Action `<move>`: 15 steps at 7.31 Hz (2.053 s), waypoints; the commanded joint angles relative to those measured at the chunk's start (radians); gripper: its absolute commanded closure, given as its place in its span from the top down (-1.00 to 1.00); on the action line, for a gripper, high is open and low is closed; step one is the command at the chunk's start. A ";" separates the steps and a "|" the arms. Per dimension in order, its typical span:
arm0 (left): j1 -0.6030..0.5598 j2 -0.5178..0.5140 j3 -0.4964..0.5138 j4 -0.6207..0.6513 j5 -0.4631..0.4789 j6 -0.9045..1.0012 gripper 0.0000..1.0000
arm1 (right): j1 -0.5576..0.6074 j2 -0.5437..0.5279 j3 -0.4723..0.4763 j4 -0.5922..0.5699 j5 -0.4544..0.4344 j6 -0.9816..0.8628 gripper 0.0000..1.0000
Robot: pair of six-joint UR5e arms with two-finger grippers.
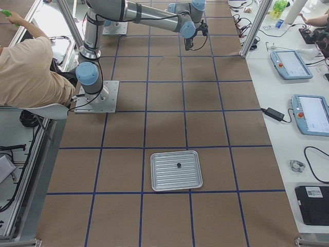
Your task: Place bearing gear from tray to pile
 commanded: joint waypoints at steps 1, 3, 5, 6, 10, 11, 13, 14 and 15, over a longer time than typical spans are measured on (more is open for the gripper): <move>0.000 0.001 0.000 0.000 0.000 0.000 1.00 | 0.167 0.074 0.004 -0.068 0.014 0.200 -1.00; 0.000 0.001 0.000 0.000 0.000 0.000 1.00 | 0.220 0.111 0.005 -0.124 0.014 0.339 -1.00; 0.000 0.001 0.000 0.000 0.000 0.000 1.00 | 0.216 0.135 0.019 -0.140 0.007 0.331 -0.18; 0.000 0.001 0.000 0.000 0.000 0.000 1.00 | 0.205 0.129 0.019 -0.142 -0.004 0.331 0.99; 0.000 -0.001 0.000 0.000 -0.005 -0.002 1.00 | -0.037 -0.020 0.019 0.100 -0.091 0.001 1.00; 0.000 -0.004 0.003 0.002 -0.005 -0.002 1.00 | -0.121 -0.067 0.019 0.174 -0.133 -0.146 1.00; -0.003 -0.019 0.004 0.002 -0.009 -0.012 1.00 | -0.348 -0.096 0.021 0.237 -0.135 -0.403 1.00; -0.015 -0.053 0.001 0.026 -0.009 -0.014 1.00 | -0.431 -0.110 0.019 0.266 -0.135 -0.515 1.00; -0.032 -0.083 -0.019 0.040 -0.008 -0.015 1.00 | -0.503 -0.124 0.021 0.280 -0.141 -0.572 1.00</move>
